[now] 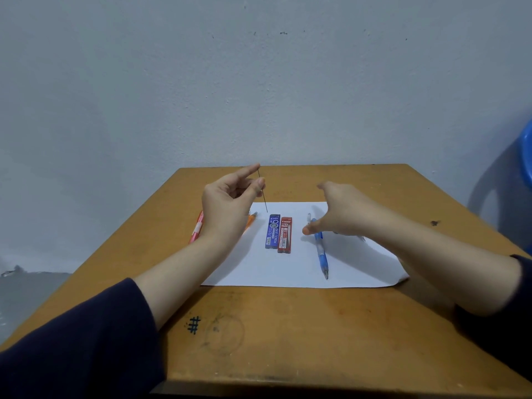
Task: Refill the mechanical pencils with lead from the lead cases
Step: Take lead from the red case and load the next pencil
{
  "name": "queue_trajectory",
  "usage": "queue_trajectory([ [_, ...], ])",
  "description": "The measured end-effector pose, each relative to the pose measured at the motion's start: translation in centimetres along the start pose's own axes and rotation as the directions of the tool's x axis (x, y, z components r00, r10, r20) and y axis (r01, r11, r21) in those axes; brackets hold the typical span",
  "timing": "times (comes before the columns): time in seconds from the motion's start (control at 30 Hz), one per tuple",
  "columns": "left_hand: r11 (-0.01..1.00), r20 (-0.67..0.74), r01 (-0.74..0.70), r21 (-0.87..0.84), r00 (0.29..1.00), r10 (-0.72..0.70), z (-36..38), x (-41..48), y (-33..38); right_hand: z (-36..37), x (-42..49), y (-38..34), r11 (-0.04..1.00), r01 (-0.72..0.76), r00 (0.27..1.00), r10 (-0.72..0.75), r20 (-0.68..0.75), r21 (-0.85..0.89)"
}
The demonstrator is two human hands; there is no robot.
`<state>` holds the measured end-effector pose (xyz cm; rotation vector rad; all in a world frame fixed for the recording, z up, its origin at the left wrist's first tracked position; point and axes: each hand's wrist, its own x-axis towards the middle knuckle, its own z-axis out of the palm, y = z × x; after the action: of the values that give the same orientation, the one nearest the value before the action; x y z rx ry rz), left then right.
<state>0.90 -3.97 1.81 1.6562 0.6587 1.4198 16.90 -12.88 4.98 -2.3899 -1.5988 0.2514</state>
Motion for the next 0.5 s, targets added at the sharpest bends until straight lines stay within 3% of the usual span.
queue_trajectory([
  [0.27, 1.000, 0.002, -0.007, 0.003, 1.000, 0.007, -0.01, -0.02, 0.00, 0.76, -0.30, -0.64, 0.994, -0.086, 0.990, 0.078, 0.121, 0.064],
  [0.4, 1.000, -0.006, 0.000, -0.010, 1.000, 0.000, -0.04, 0.08, -0.16, 0.79, -0.20, -0.68, 0.996, -0.086, 0.994, 0.084, 0.064, 0.031],
  [0.5, 1.000, -0.008, -0.006, -0.005, 1.000, 0.005, -0.04, 0.10, -0.11, 0.94, 0.16, -0.47, 0.990, -0.070, 0.998, 0.070, 0.005, 0.125],
])
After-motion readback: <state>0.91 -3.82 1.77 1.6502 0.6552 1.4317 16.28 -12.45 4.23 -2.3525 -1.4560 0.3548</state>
